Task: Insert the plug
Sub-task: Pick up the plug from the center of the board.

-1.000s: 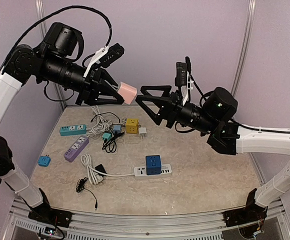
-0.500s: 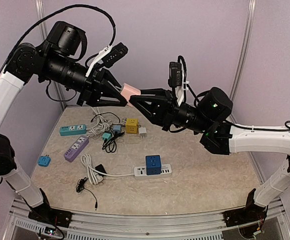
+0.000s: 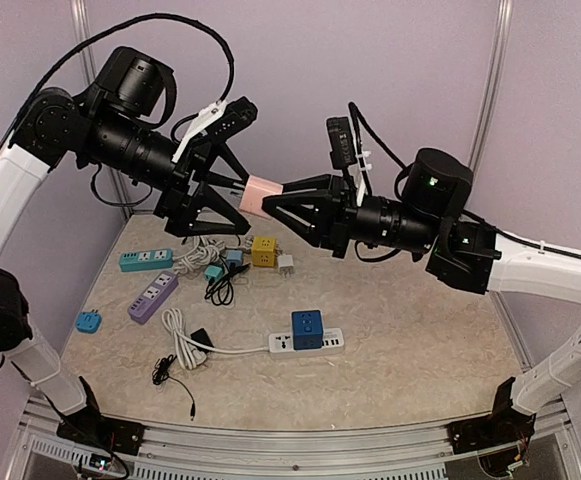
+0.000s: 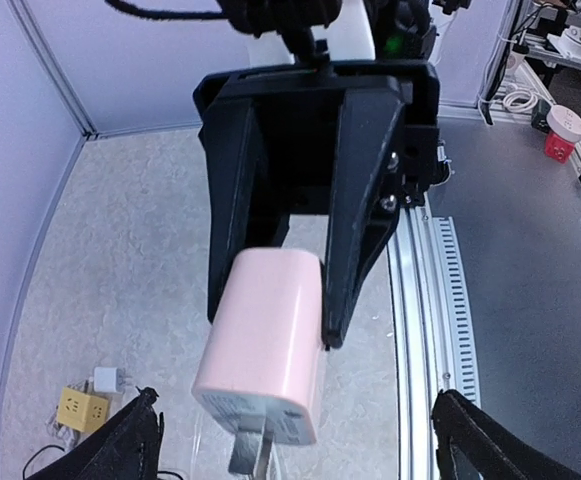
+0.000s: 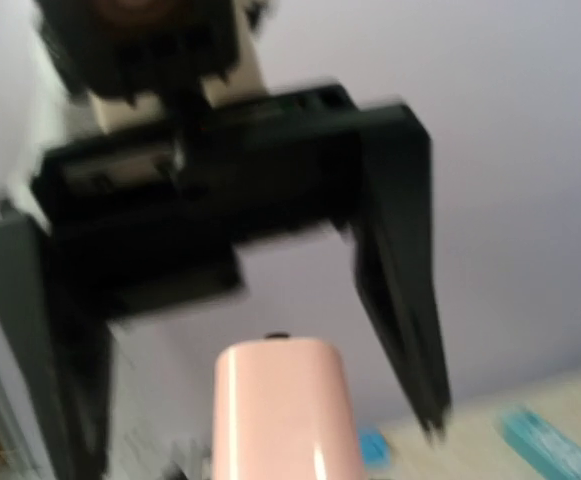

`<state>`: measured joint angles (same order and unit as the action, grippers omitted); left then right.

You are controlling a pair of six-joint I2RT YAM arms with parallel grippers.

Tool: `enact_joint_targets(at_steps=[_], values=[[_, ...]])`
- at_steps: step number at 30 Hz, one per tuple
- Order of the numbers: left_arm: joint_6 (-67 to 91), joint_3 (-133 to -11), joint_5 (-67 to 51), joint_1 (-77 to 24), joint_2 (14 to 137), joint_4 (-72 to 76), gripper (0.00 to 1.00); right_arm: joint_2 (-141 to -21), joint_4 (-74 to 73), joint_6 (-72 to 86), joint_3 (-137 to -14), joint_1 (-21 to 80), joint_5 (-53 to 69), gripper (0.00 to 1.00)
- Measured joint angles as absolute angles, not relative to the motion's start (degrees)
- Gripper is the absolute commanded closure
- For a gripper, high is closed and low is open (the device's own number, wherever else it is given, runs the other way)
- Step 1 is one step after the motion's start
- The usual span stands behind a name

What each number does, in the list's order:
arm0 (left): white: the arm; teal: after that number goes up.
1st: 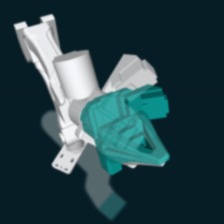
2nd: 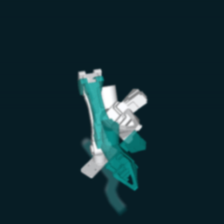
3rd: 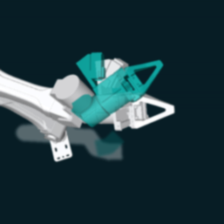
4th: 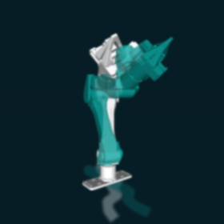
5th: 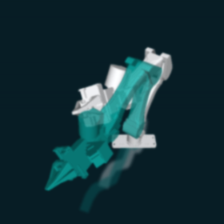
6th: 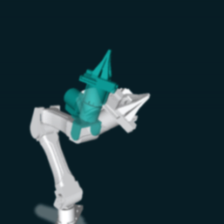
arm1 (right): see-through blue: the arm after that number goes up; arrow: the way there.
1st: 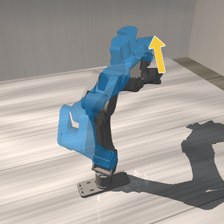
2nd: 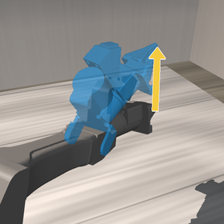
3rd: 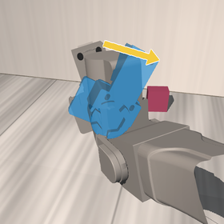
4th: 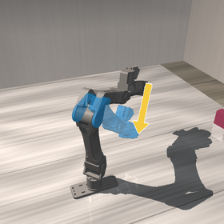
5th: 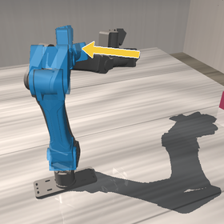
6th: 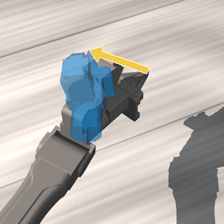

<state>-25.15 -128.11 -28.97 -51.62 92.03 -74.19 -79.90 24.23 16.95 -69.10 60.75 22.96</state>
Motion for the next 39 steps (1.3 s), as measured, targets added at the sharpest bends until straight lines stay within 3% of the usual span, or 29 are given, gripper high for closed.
enact_joint_targets(at_steps=[6,12,18,28,39], values=[[-29.5,-119.9,-21.9,-51.5,87.2,-74.7,0.06,-76.1,-2.8,7.2,-75.3,60.9,16.7,1.0],[-28.4,-108.6,-17.3,-51.8,81.5,-70.8,0.14,-76.0,-17.3,0.3,-76.0,62.9,15.1,1.0],[-23.8,-101.5,-11.6,-57.3,78.4,-65.8,0.11,-76.2,-21.8,-3.8,-77.1,64.6,15.3,1.0],[-26.4,-96.7,-8.9,-64.4,74.1,-54.7,0.16,-75.1,-22.8,-8.4,-76.7,64.9,18.8,1.0],[-25.3,-96.0,-8.7,-67.3,79.3,-49.1,0.46,-73.5,-21.6,-11.4,-76.8,65.6,20.9,1.0]])
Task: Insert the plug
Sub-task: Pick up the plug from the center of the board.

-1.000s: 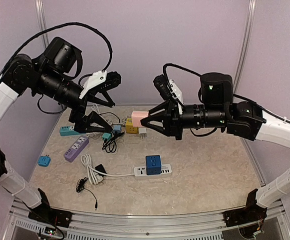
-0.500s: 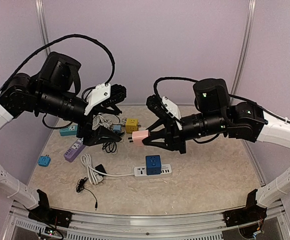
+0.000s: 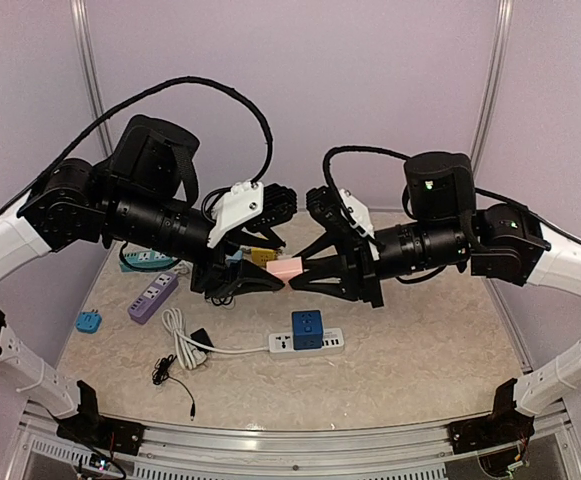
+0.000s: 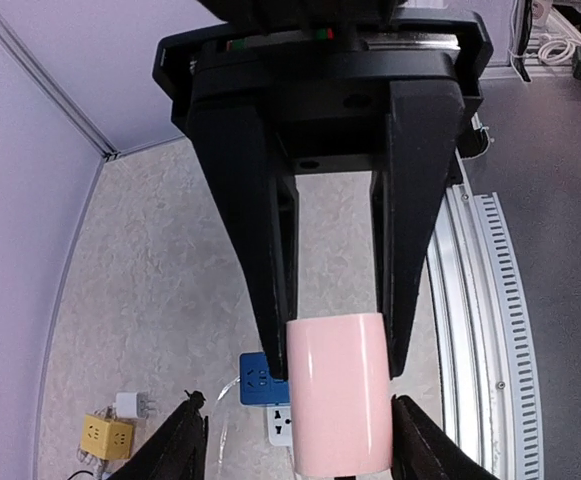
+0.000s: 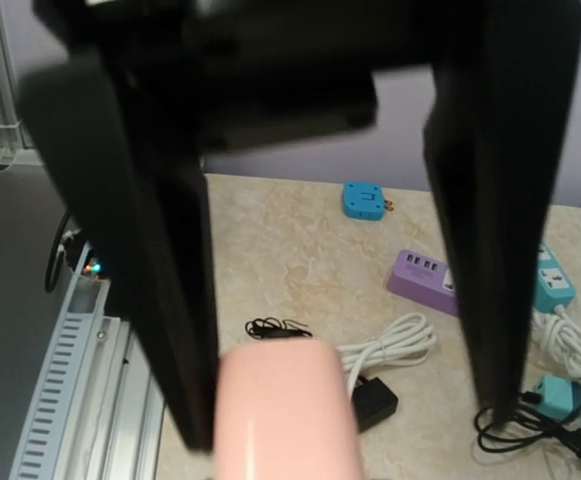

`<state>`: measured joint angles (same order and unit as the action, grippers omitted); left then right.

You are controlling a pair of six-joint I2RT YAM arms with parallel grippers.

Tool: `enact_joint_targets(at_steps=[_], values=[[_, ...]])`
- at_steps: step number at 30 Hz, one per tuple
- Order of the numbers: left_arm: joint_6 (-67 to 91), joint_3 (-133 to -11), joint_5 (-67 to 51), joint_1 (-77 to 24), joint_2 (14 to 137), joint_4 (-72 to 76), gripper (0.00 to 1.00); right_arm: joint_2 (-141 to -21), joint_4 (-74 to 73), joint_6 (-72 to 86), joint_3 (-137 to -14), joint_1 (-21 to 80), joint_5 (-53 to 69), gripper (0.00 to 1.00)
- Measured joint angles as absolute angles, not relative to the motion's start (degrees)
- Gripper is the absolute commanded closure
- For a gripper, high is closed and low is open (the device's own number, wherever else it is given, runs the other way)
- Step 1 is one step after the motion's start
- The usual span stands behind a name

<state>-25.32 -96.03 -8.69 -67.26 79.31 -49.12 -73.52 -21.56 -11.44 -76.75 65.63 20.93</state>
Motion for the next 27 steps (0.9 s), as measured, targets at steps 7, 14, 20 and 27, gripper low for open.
enact_joint_targets(at_steps=[7,14,20,27], values=[[-25.0,-94.8,-9.1,-67.6,79.9,-48.8,0.85,-73.5,-21.3,-12.0,-76.8,65.6,19.7,1.0],[-24.3,-94.5,-8.7,-67.6,79.7,-48.3,1.0,-73.5,-21.5,-13.5,-77.1,65.9,17.7,0.39],[-23.9,-93.0,-7.9,-67.5,77.9,-43.8,1.0,-68.4,-12.2,-7.5,-71.5,65.7,17.6,0.24],[-16.4,-91.8,-12.4,-67.2,74.3,-34.3,1.0,-61.3,4.2,2.3,-64.1,65.5,22.2,0.33]])
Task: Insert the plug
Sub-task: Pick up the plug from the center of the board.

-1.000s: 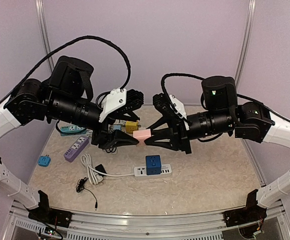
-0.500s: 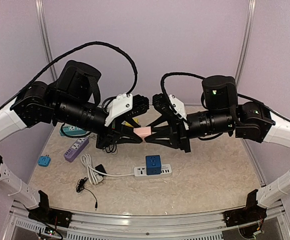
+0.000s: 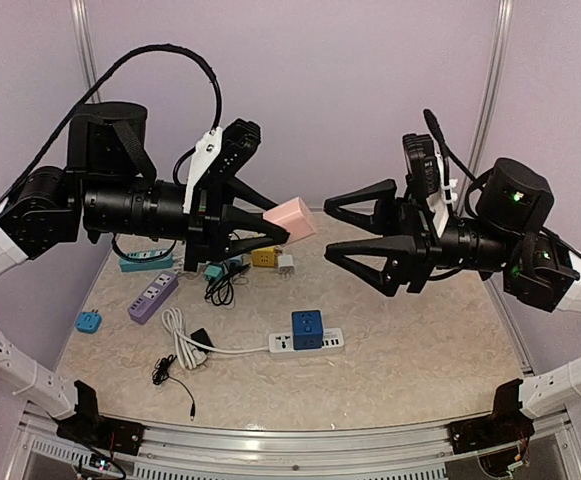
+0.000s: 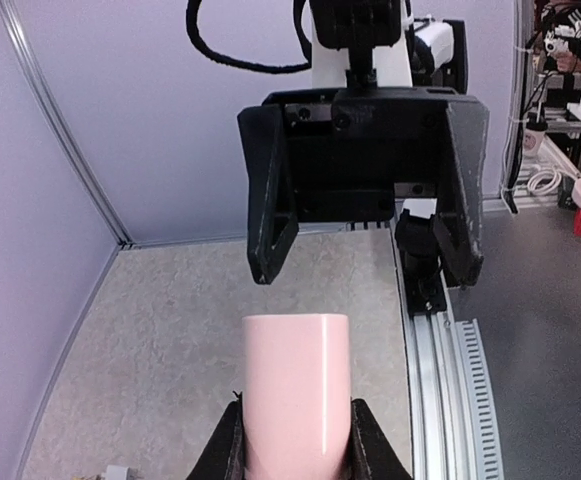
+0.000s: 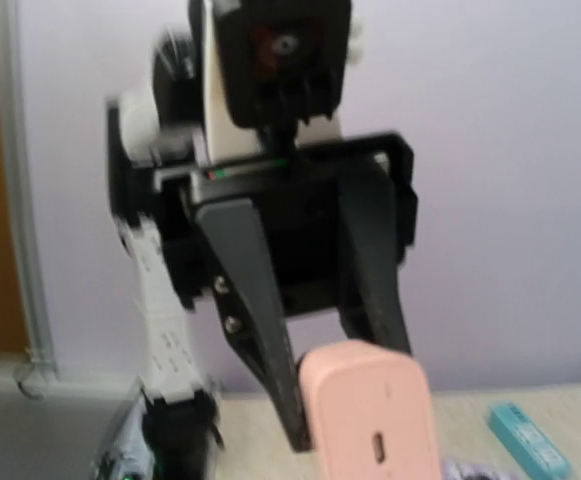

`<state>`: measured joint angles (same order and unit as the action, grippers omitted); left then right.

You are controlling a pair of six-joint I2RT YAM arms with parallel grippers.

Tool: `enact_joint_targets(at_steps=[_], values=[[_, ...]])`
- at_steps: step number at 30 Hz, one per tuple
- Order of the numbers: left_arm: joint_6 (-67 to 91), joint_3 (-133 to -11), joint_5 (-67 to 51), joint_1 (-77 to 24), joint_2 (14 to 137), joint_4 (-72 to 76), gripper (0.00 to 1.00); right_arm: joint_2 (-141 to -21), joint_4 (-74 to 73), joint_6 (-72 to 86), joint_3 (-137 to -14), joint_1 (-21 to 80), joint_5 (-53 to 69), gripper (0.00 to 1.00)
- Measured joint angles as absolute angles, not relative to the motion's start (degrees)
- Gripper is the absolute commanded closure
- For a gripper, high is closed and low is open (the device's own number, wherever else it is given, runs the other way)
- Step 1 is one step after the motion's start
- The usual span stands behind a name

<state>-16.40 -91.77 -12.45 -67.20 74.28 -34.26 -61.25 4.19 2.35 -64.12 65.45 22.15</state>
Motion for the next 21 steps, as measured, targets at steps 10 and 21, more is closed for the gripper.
enact_joint_targets(at_steps=[10,21], values=[[-8.8,-91.1,-16.9,-66.9,74.1,-28.5,1.0,-65.0,14.5,8.7,-65.0,65.4,25.1,0.51],[-8.6,-90.6,-18.2,-66.6,74.1,-27.5,1.0,-66.2,15.5,8.7,-65.5,65.2,23.1,0.41]])
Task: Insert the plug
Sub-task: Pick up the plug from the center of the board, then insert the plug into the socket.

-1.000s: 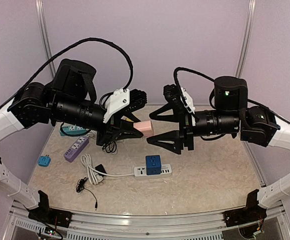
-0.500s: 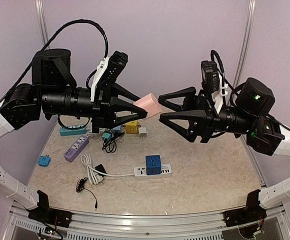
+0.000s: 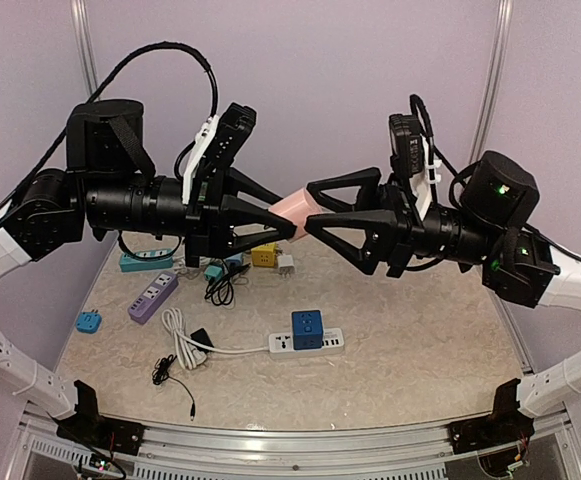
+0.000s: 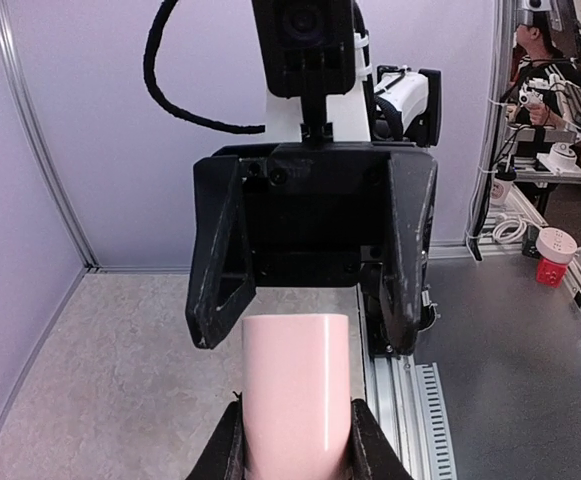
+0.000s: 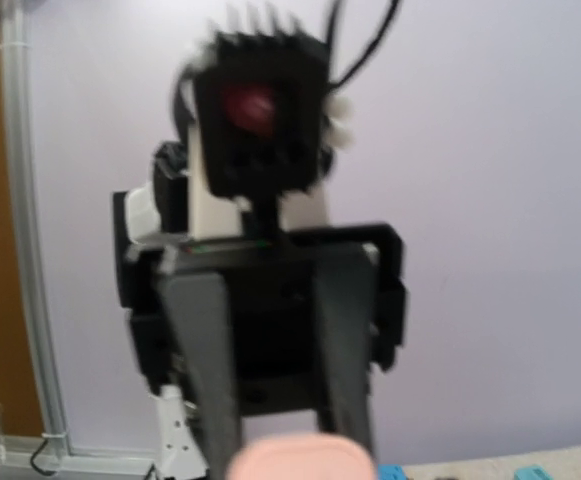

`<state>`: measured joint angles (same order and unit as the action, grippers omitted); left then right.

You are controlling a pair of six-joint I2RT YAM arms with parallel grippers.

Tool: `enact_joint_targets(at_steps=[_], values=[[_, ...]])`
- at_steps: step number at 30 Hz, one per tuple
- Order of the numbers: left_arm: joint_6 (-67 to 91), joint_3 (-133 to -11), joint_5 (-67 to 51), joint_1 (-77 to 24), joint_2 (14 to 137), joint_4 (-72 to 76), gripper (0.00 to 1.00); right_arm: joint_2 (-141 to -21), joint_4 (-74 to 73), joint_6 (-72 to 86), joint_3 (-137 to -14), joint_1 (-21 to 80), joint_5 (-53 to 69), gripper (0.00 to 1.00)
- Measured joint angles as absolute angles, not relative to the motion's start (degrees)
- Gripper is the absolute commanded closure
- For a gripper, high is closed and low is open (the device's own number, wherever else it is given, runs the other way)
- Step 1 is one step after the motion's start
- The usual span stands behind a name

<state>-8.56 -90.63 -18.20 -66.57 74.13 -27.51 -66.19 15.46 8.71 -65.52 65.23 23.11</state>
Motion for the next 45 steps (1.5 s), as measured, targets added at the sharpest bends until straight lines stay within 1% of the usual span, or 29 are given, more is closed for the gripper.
enact_joint_targets(at_steps=[2,3,5,9,10,11,14,15,17,18,19,21,25,29,33,39,45], values=[[-8.6,-90.6,-18.4,-66.6,74.1,-27.4,1.0,-66.5,14.9,8.6,-65.5,65.2,22.2,0.44],[-8.6,-90.6,-18.6,-66.6,74.1,-27.4,1.0,-66.7,14.7,8.6,-65.5,65.2,21.9,0.48],[-8.6,-90.6,-18.9,-66.6,74.1,-27.4,1.0,-66.9,14.4,8.3,-65.5,65.2,21.5,0.61],[-8.6,-90.4,-18.8,-66.4,74.1,-27.2,1.0,-67.0,14.4,8.6,-65.5,65.1,21.7,0.79],[-8.6,-90.3,-18.9,-66.4,74.0,-27.0,1.0,-67.0,14.4,8.4,-65.5,65.1,22.0,0.86],[-8.4,-90.3,-19.2,-66.3,74.0,-27.0,1.0,-67.0,14.4,8.3,-65.5,65.1,22.5,1.0],[-8.1,-90.2,-19.6,-66.3,73.6,-27.0,1.0,-67.5,13.9,7.6,-66.4,65.1,23.3,1.0],[-8.1,-90.2,-19.6,-66.3,73.5,-27.0,0.85,-67.8,13.5,7.4,-66.9,65.1,23.5,1.0],[-8.2,-90.1,-19.5,-66.2,73.3,-27.0,0.21,-68.1,12.5,6.9,-67.8,65.1,23.8,1.0],[-8.3,-89.7,-19.4,-66.0,73.2,-26.7,0.04,-68.1,11.8,6.5,-68.1,65.0,23.9,1.0],[-8.6,-89.3,-19.2,-65.9,73.1,-26.4,0.02,-68.1,10.6,6.1,-68.5,64.9,23.8,1.0],[-9.5,-87.4,-18.6,-65.1,72.6,-26.2,0.01,-68.1,7.4,4.8,-69.4,64.2,23.2,1.0],[-11.8,-79.9,-14.7,-59.5,70.4,-25.9,0.01,-69.2,-5.6,-0.4,-73.9,59.4,19.7,1.0],[-12.3,-70.0,-11.2,-52.0,66.4,-24.0,0.01,-74.8,-17.1,-7.9,-78.6,53.8,18.0,1.0],[-11.3,-59.7,-8.7,-46.4,60.9,-20.4,0.01,-84.2,-27.0,-17.1,-78.8,52.9,18.7,1.0],[-7.7,-43.3,-7.2,-35.1,52.2,-15.8,0.01,-89.6,-32.3,-25.3,-77.8,52.9,18.9,1.0],[-5.3,-35.4,-7.5,-27.5,45.9,-13.2,0.01,-91.5,-32.5,-29.1,-77.8,52.4,18.4,1.0]])
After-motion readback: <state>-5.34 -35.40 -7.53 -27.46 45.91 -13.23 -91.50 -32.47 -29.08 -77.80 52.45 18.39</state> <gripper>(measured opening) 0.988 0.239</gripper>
